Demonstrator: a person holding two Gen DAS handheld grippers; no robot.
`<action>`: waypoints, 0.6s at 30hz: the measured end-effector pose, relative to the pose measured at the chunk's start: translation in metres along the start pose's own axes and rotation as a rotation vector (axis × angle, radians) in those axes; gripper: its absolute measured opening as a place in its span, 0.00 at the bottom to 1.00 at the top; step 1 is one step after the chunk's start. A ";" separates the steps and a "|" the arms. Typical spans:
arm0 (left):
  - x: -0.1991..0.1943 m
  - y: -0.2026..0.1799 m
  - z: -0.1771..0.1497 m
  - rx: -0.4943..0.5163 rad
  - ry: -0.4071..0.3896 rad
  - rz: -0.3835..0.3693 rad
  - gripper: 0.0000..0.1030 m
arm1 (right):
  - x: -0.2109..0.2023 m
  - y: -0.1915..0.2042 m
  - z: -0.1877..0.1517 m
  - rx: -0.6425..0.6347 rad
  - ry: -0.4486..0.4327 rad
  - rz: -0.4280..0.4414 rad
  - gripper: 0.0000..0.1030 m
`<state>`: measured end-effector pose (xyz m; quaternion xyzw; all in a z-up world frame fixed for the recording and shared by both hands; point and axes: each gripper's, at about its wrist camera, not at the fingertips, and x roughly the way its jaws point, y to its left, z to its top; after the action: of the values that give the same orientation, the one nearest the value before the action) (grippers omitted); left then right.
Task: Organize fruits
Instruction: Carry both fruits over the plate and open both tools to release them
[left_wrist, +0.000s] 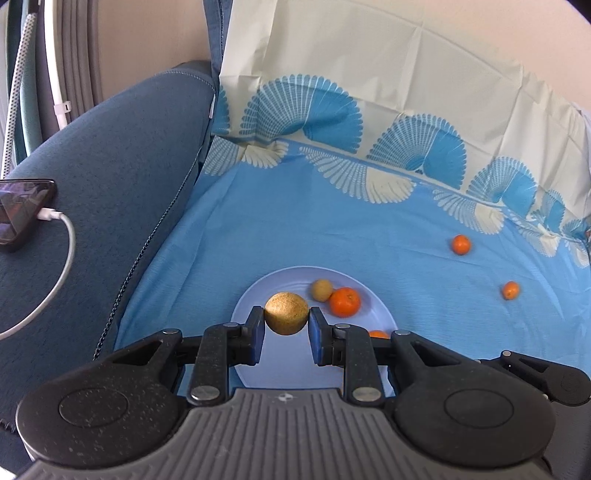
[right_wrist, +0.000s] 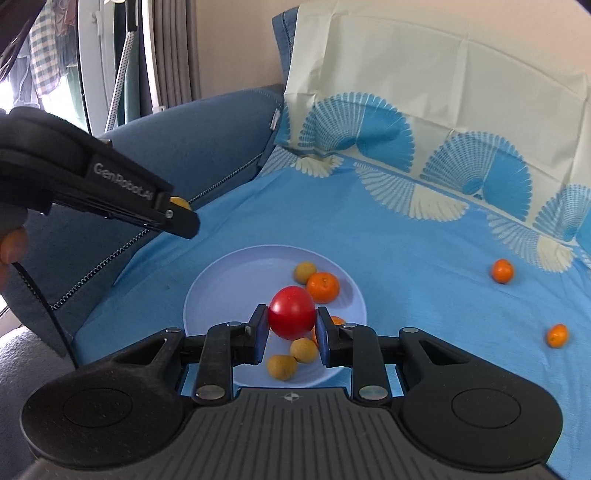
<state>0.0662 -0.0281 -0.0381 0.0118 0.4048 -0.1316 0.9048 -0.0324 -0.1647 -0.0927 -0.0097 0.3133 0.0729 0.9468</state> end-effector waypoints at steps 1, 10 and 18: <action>0.004 0.000 0.001 0.000 0.004 0.002 0.27 | 0.004 0.000 0.000 0.001 0.004 0.002 0.27; 0.034 0.005 0.002 0.008 0.042 0.015 0.27 | 0.029 0.001 0.000 -0.017 0.028 0.016 0.27; 0.054 0.013 0.002 0.037 0.094 0.032 0.85 | 0.047 0.007 0.001 -0.058 0.053 0.010 0.28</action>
<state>0.1051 -0.0282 -0.0782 0.0412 0.4441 -0.1241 0.8864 0.0046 -0.1520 -0.1194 -0.0376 0.3360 0.0864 0.9371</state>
